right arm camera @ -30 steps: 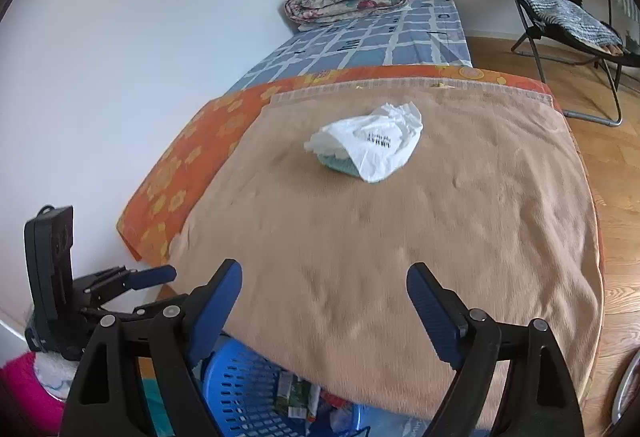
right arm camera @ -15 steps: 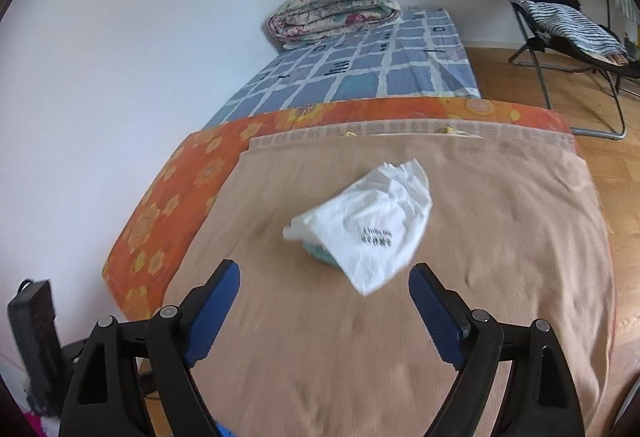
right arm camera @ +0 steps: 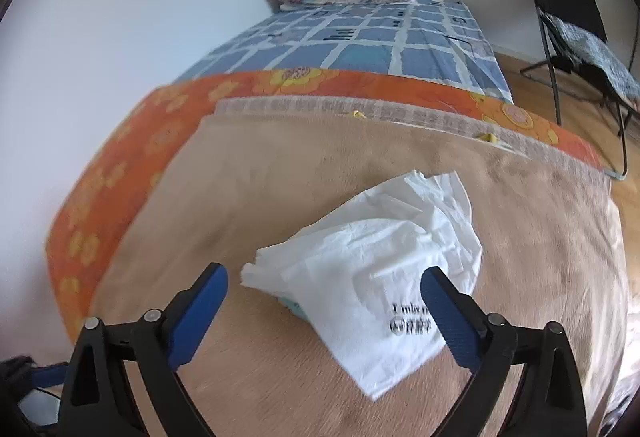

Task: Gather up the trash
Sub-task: 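Grasp the white plastic bag with the right tool and lift it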

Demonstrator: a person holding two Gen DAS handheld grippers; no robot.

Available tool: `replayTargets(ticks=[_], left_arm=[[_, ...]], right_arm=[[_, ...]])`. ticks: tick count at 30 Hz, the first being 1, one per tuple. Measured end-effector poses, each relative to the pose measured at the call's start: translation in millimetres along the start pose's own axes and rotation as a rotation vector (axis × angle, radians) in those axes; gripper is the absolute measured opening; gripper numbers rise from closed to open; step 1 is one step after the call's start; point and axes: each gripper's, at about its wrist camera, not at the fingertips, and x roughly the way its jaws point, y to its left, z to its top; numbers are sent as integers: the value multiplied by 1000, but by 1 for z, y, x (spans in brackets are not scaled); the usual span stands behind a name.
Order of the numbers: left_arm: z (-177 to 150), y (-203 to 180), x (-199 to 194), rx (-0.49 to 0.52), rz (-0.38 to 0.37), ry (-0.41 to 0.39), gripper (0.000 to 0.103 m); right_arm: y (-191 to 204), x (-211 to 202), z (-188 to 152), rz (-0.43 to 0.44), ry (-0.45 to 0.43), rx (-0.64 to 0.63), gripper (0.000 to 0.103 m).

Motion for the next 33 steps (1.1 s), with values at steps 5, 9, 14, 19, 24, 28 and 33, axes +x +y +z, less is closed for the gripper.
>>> replayTargets(ticks=[5,9,14,19,24,28,33], left_arm=[[1,-2,4,5,-2,4,68],[2,-5,6,7,-3,7,68],[4,-10,9,15,-4,2,68],[9,-12,15,-1,-13,0,68],[14,-19,21,-5,-21,-1,68],[17,-25,27,2,-27,3,68],[20,-31,34,8,-29,8,68]], right_arm=[[-2,21,-3,-23,41,-16,99],[-7,28,-4,-84,45,-34,89],[-27,25,0,-41,45,32,64],[-42,24,-2,-9,51,72,37],[-54,10,0,37,16,117,24],[-67,4,1,75,3,167,16],[-79,0,-2,78,0,175,1]])
